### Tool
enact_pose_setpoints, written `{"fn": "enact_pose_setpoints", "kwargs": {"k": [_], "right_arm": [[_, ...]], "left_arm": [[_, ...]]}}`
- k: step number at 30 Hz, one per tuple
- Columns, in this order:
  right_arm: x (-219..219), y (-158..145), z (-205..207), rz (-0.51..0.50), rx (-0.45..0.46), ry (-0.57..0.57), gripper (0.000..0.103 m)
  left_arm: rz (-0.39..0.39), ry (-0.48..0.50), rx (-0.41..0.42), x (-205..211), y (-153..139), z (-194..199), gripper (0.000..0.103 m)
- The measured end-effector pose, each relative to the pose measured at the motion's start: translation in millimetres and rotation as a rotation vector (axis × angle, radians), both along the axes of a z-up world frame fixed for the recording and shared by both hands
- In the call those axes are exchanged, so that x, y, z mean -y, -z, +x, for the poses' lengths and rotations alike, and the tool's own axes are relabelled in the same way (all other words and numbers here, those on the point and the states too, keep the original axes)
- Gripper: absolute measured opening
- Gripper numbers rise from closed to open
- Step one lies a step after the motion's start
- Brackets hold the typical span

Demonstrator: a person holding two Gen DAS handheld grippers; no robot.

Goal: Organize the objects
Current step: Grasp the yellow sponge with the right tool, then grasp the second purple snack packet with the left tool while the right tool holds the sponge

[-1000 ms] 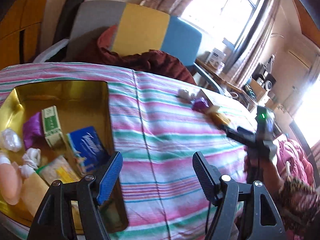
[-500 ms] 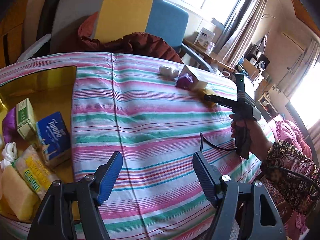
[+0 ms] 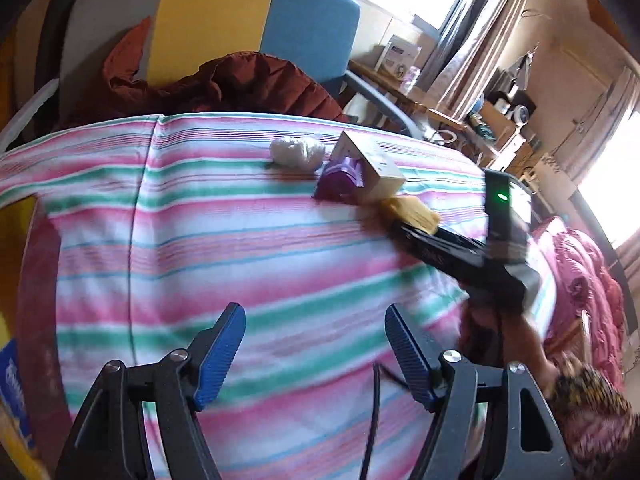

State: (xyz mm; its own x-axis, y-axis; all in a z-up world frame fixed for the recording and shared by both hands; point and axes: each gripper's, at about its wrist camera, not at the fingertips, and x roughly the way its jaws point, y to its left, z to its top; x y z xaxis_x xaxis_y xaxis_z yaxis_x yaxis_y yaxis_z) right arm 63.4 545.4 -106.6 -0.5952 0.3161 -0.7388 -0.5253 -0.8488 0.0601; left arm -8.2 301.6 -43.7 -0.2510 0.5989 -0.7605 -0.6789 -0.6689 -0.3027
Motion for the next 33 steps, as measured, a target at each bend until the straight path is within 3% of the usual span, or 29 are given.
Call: {"fn": "enact_pose_setpoints", "kwargs": {"k": [7,12,14,18,26,30,33], "right_arm": [[-0.5,1.8,-1.2,0.007,0.003,0.008,0.062],[-2.7,2.6,-0.1,-0.001,-0.004,0.01,0.063],[-3.4,3.1,-0.2,-0.003,-0.004,0.014,0.063],[-5.2,3.0,1.2,-0.012,-0.014,0.017,0.063],[-3.7,4.1,-0.8,-0.002,-0.008,0.021,0.065],[-4.6,4.3,-1.3,-0.002,-0.01,0.023,0.065],[-4.6,4.3,-1.0,-0.003,-0.011,0.024,0.065]], "left_arm": [[-0.167,0.057,-0.154,-87.5,14.2,-23.0,0.074],[-0.279,0.166,-0.29,-137.5,30.5,-23.5,0.074],[-0.309,0.173,-0.34,-148.1,35.3,-29.1,0.067],[-0.289,0.155,-0.308,-153.3,38.5,-50.4,0.067],[-0.276,0.198,-0.418,-175.5,39.9,-47.8,0.066],[-0.263,0.205,-0.406,-182.8,48.2,-45.4,0.036],[-0.252,0.197,-0.393,-180.7,51.1,-47.7,0.032]]}}
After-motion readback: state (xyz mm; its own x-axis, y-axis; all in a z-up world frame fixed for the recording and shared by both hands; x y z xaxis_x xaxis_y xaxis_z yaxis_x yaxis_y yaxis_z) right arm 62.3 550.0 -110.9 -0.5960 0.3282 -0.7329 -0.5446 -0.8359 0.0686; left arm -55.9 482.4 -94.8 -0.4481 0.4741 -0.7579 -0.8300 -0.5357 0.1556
